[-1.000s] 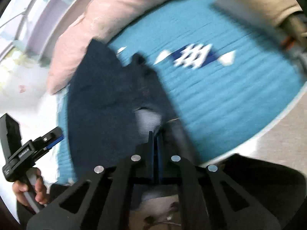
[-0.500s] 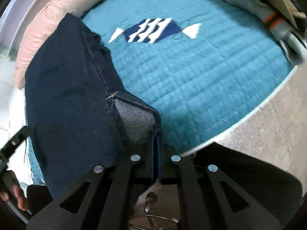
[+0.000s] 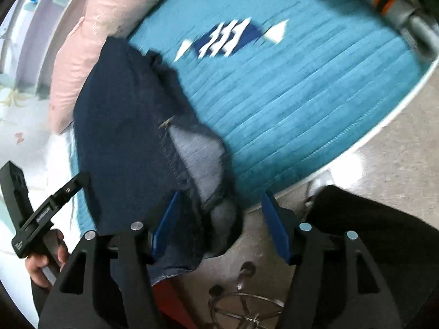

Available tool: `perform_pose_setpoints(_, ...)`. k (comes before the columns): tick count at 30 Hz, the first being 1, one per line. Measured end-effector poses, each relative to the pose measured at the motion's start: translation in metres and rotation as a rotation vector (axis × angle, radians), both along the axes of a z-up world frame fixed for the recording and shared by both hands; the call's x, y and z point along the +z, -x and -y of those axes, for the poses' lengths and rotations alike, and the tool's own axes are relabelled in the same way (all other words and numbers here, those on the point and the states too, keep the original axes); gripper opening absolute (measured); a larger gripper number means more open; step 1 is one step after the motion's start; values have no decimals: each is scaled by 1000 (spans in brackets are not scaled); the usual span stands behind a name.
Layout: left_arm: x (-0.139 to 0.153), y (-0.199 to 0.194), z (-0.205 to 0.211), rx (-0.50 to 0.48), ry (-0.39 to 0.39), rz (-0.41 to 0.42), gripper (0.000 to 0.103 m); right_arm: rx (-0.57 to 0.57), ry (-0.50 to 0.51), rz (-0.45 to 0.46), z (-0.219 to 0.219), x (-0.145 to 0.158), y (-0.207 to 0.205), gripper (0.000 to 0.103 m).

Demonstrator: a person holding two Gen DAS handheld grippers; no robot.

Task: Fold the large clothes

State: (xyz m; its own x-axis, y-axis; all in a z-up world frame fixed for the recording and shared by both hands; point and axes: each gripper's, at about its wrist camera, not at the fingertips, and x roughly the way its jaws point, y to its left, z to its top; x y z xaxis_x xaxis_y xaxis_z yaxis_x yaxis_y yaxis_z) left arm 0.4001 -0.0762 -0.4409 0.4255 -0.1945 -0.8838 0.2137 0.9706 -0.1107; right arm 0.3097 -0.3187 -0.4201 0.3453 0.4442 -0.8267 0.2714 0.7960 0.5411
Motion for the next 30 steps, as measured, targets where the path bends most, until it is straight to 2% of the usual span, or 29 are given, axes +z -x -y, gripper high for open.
perform_pose_setpoints(4, 0, 0, -1, 3, 10, 0, 75, 61, -17, -21, -20, -9, -5, 59)
perform_pose_setpoints(7, 1, 0, -1, 7, 16, -4, 75, 90, -14, -6, -31, -8, -4, 60)
perform_pose_setpoints(10, 1, -1, -2, 9, 25, -7, 75, 113, -59, 15, -36, -8, -8, 58)
perform_pose_setpoints(12, 1, -1, -2, 8, 27, -6, 75, 107, -4, 7, -38, -10, -9, 59)
perform_pose_setpoints(14, 1, -1, -2, 1, 26, -4, 76, 91, 47, -2, -42, -10, -11, 63)
perform_pose_setpoints(17, 0, 0, -2, -4, 26, -4, 76, 87, 157, 21, -54, 0, -2, 65)
perform_pose_setpoints(19, 0, 0, -3, -5, 31, -4, 77, 72, 166, 3, -55, -3, -1, 69)
perform_pose_setpoints(22, 0, 0, -2, -8, 29, -2, 78, 55, 97, -33, -53, -16, -1, 69)
perform_pose_setpoints(23, -1, 0, -2, -9, 27, -1, 78, 36, 39, -43, -50, -20, 0, 69)
perform_pose_setpoints(24, -1, 1, -2, -9, 27, 0, 78, 38, 12, -37, -50, -20, 1, 61)
perform_pose_setpoints(25, -1, 1, -2, -8, 29, 0, 78, 47, 2, -28, -50, -19, 1, 58)
perform_pose_setpoints(30, 0, 1, -2, -10, 25, -2, 78, 57, 1, -21, -59, -18, -3, 58)
